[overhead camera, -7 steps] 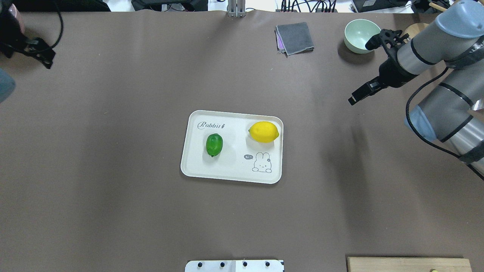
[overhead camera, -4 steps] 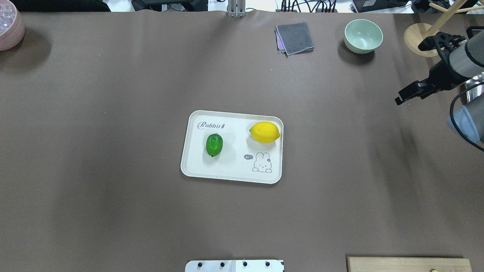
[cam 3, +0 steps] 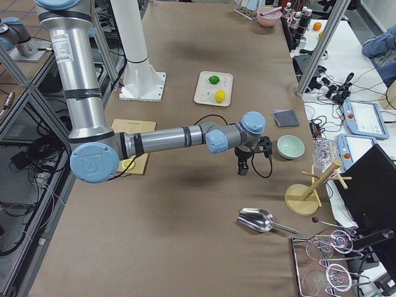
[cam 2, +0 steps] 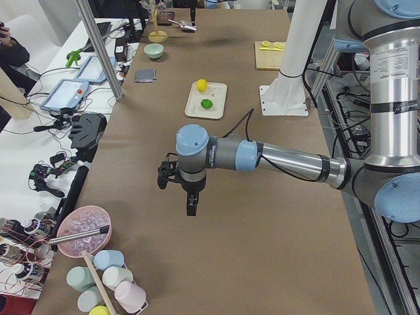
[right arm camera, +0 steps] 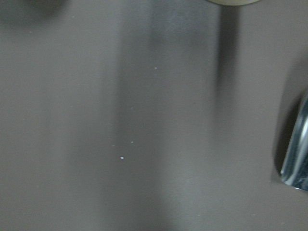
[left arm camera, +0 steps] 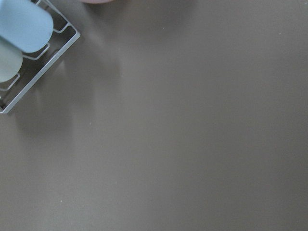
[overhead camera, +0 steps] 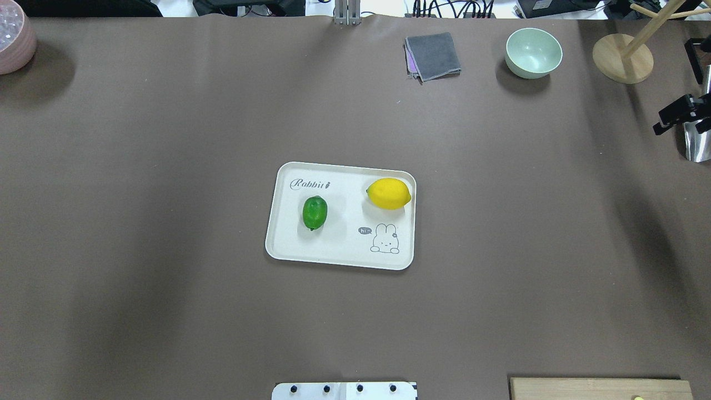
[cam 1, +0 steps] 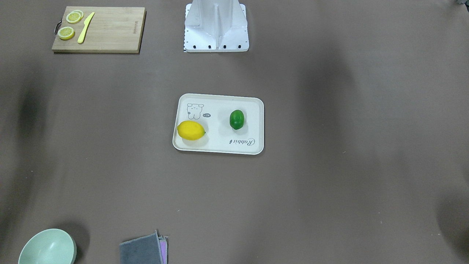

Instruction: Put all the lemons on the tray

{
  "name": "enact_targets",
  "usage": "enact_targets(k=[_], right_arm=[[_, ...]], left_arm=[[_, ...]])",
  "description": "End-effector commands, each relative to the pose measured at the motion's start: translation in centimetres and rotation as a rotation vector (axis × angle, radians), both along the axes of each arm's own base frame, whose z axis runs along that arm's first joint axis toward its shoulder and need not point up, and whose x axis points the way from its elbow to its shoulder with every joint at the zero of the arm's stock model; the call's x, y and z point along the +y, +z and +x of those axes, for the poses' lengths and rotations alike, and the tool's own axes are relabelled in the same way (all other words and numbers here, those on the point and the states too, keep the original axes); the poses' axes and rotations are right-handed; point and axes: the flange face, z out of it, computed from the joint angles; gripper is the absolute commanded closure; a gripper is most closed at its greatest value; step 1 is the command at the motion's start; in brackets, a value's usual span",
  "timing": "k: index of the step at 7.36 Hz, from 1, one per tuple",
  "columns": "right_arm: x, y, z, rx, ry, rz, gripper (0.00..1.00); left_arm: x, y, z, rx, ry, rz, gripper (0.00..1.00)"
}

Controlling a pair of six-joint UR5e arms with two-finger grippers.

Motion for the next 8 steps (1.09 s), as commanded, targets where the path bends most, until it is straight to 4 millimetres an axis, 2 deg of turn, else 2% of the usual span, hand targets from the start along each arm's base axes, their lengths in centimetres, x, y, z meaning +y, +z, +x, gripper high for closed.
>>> enact_targets(k=[1, 2, 3, 4, 5, 6, 8], right_arm=[[-2.2, 1.5, 6.0, 0.061, -0.01, -0.012, 0.01], [-3.0, 1.6, 7.7, 0.063, 0.016, -0.025, 0.01], [-3.0, 1.7, 8.6, 0.063, 0.03, -0.024, 0.01], [-2.9, 1.6, 8.6, 0.058, 0.03, -0.022, 0.01], [-2.7, 1.5, 8.6, 0.05, 0.031, -0.02, 0.01], [-2.2, 2.6, 8.6, 0.05, 0.03, -0.042, 0.01], [-1.9, 3.3, 8.6, 0.054, 0.029, -0.049, 0.01]], left_arm=[[1.8, 4.2, -2.0, 0.022, -0.011, -0.022, 0.02], [1.2, 4.6, -2.0, 0.021, -0.014, -0.034, 0.02], [0.2, 4.2, -1.9, 0.019, -0.015, -0.025, 0.02], [0.1, 4.6, -1.9, 0.021, -0.015, -0.033, 0.02], [-0.8, 4.9, -1.8, 0.021, -0.012, -0.036, 0.02], [-2.1, 5.0, -1.9, 0.021, -0.012, -0.038, 0.02], [-2.2, 5.1, -1.8, 0.021, -0.01, -0.038, 0.02]])
